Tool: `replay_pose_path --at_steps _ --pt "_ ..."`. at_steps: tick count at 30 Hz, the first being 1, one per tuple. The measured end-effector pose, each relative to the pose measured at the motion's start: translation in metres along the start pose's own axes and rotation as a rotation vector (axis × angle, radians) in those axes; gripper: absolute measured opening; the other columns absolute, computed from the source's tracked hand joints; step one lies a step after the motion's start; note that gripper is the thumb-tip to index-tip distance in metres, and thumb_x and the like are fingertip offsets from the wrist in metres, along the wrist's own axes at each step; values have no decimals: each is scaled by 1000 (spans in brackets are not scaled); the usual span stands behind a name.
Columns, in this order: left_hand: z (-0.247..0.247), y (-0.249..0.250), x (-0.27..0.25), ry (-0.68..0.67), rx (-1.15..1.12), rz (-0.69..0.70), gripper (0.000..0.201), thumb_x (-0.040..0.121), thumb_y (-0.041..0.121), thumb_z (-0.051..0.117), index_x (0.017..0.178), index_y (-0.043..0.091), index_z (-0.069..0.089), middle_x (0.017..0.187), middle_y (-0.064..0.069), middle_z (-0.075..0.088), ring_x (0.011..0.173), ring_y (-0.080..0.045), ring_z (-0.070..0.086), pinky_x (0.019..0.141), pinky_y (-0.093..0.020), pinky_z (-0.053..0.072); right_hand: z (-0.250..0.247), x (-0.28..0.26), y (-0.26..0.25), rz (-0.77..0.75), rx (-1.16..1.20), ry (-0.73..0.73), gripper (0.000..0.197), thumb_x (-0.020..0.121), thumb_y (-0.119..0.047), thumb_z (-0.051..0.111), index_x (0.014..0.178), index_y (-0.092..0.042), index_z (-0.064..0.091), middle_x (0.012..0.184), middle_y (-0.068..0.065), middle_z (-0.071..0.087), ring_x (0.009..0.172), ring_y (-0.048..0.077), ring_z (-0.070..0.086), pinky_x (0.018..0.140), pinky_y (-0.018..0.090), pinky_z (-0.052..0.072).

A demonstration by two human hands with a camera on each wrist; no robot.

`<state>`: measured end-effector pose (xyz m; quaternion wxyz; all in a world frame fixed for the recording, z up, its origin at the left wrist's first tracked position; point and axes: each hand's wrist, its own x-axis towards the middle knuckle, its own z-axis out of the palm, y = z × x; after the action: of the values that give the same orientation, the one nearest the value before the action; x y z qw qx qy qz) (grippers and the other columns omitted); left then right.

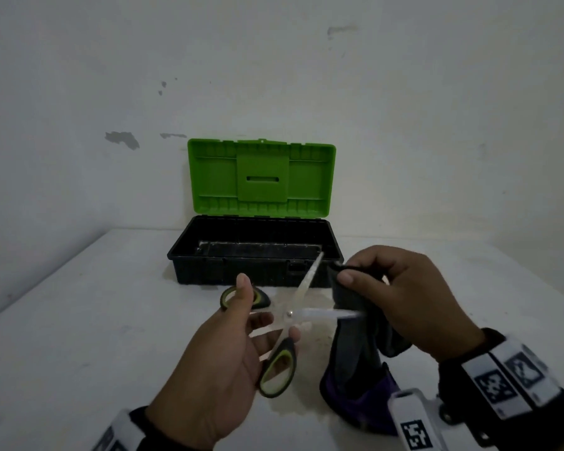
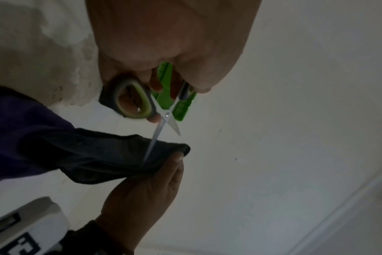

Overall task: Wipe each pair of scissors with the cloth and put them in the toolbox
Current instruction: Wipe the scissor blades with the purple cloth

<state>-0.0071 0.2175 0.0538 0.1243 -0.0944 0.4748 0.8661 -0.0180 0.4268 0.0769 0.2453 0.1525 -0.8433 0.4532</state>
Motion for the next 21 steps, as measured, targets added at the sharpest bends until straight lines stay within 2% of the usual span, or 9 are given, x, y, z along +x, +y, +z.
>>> replay_pose_path --at_steps 3,5,7,9,11,12,14,17,21 --pt "5 -1 0 61 47 43 52 84 56 54 108 10 61 99 -14 64 60 -28 66 67 -44 57 8 -2 -9 -119 -23 -108 8 75 -25 79 73 -29 72 77 -15 71 71 2 64 65 7 43" --pt "7 -2 1 90 127 114 50 83 58 51 106 14 61 101 -10 63 58 -26 67 67 -46 59 13 -4 -14 -188 -75 -185 11 76 -25 80 78 -33 73 78 -19 70 77 -2 64 68 6 43" --pt "7 0 1 78 141 154 48 86 55 49 107 13 59 100 -10 61 54 -24 65 65 -49 60 19 -8 -15 -218 -129 -230 11 77 -25 80 83 -32 74 79 -23 68 80 -6 63 70 4 43" --pt "5 2 2 58 124 167 45 92 49 48 108 8 57 81 -12 67 48 -23 62 63 -50 59 23 -13 -14 -195 -139 -198 11 78 -27 79 85 -34 75 83 -21 70 82 -5 63 73 6 44" --pt "2 2 5 54 156 211 39 96 44 46 109 8 56 53 -4 65 47 -24 61 65 -50 59 27 -19 -12 -142 -122 -163 11 79 -28 77 87 -36 74 87 -20 70 86 -4 63 76 8 46" --pt "1 0 6 58 180 246 35 97 42 46 109 10 56 50 -3 63 49 -24 62 64 -47 59 30 -22 -11 -112 -111 -156 13 80 -28 76 87 -38 73 88 -20 70 88 -3 64 77 8 47" --pt "1 -4 9 76 245 321 31 98 42 44 106 15 57 60 -9 61 51 -25 64 57 -39 58 38 -26 -11 -75 -86 -126 17 80 -26 77 86 -41 70 88 -20 70 89 -3 64 76 7 47" --pt "1 -9 13 88 337 419 27 96 44 44 101 20 56 69 -14 57 51 -23 64 50 -32 54 49 -29 -9 -53 -49 -35 19 77 -22 80 83 -38 70 83 -20 70 85 -3 64 72 3 45" --pt "1 -11 13 53 363 506 27 95 42 44 97 18 55 73 -28 55 49 -23 61 46 -28 50 58 -32 -9 -46 -21 58 16 74 -25 80 83 -35 71 79 -25 69 83 -5 64 71 2 46"
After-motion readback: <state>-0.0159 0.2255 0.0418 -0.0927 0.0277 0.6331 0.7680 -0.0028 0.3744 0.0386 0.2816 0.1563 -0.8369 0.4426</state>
